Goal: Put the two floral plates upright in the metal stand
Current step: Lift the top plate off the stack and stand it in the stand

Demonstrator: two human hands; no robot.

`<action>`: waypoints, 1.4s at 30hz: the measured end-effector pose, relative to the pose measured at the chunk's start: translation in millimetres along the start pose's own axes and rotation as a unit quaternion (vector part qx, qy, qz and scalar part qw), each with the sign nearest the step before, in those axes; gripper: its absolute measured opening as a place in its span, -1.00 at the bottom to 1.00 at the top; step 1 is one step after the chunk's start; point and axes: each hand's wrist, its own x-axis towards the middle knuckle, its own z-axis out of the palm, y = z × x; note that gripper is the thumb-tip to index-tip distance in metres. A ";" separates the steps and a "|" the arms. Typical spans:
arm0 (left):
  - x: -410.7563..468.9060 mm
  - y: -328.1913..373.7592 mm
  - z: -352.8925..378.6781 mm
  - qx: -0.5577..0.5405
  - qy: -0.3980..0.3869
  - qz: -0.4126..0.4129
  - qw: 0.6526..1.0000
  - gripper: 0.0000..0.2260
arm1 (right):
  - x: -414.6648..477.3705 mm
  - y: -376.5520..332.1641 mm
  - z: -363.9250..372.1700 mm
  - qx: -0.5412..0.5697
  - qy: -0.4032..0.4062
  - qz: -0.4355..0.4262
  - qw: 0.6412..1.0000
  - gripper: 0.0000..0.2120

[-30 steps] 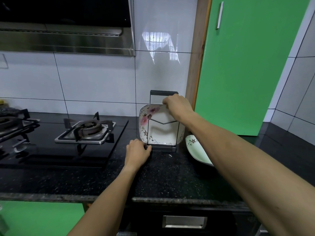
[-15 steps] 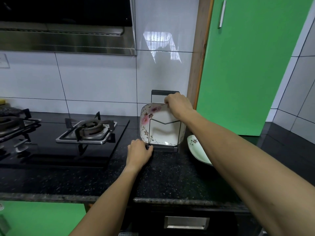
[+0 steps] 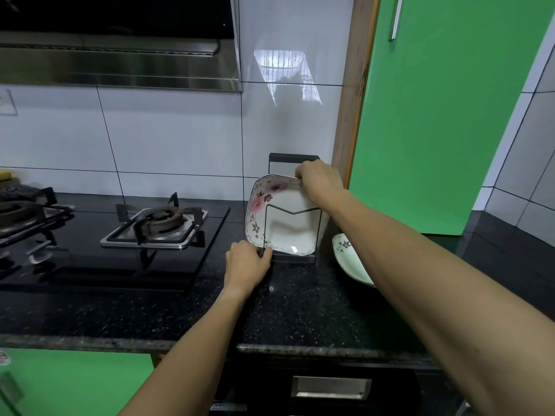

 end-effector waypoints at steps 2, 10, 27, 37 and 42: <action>-1.2 1.1 -1.2 -0.003 0.007 -0.003 1.000 -0.48 | 0.9 2.3 0.8 -0.004 0.001 0.007 1.000 -0.69; -5.0 7.5 -7.5 -0.040 0.041 -0.009 0.998 -0.70 | -3.4 7.9 -1.5 0.032 -0.015 0.046 0.998 -0.76; -17.4 15.9 -16.7 -0.139 0.030 0.051 0.989 -0.30 | -56.7 13.9 16.3 0.379 -0.022 0.317 0.869 -0.46; -12.5 11.9 -17.7 -0.175 0.020 0.035 0.984 -0.43 | -61.4 3.8 27.1 0.440 -0.008 0.424 0.792 -0.51; -11.5 11.2 -17.7 -0.207 0.023 0.054 0.977 -0.68 | -56.7 2.6 24.7 0.441 0.005 0.405 0.801 -0.54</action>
